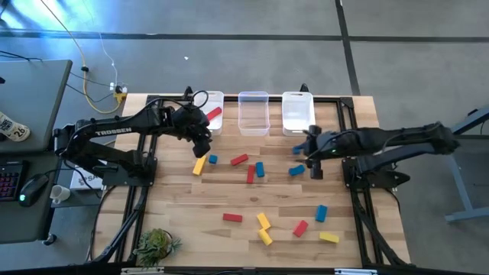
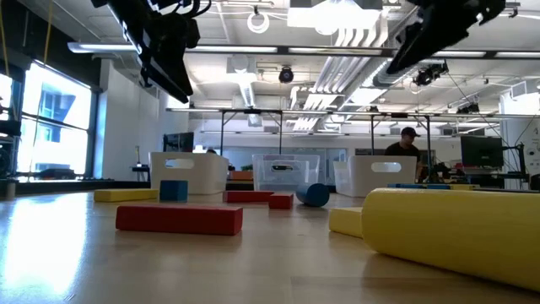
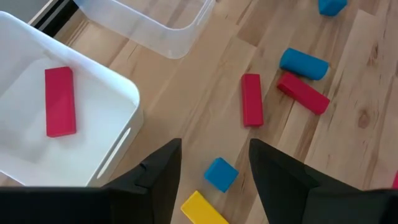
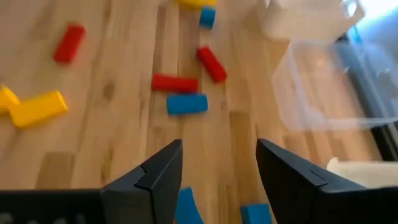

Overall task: Sort & place blocks by color
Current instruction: Put the blue block into the right white bin

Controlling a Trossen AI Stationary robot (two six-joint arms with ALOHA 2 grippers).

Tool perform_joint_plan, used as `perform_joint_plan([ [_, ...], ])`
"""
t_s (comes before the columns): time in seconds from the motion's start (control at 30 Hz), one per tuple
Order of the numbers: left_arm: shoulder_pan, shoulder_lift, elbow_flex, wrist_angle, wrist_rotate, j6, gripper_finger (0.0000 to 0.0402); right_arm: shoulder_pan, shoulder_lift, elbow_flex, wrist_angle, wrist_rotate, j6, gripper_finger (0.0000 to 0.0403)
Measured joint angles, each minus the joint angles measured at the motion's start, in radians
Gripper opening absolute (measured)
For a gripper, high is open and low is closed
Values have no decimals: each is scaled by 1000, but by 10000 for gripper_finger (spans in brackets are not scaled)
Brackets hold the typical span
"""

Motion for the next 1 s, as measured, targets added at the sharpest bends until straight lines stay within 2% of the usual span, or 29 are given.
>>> perform_joint_plan([
  [0.4, 0, 0, 0, 0, 0, 0, 174, 14, 247, 0, -49, -34, -5, 193],
  [0.67, 0, 1, 0, 0, 0, -1, 174, 14, 420, 0, -58, -61, -64, 193],
  [1.0, 0, 1, 0, 0, 0, -1, 174, 14, 557, 0, -46, -61, -64, 193],
])
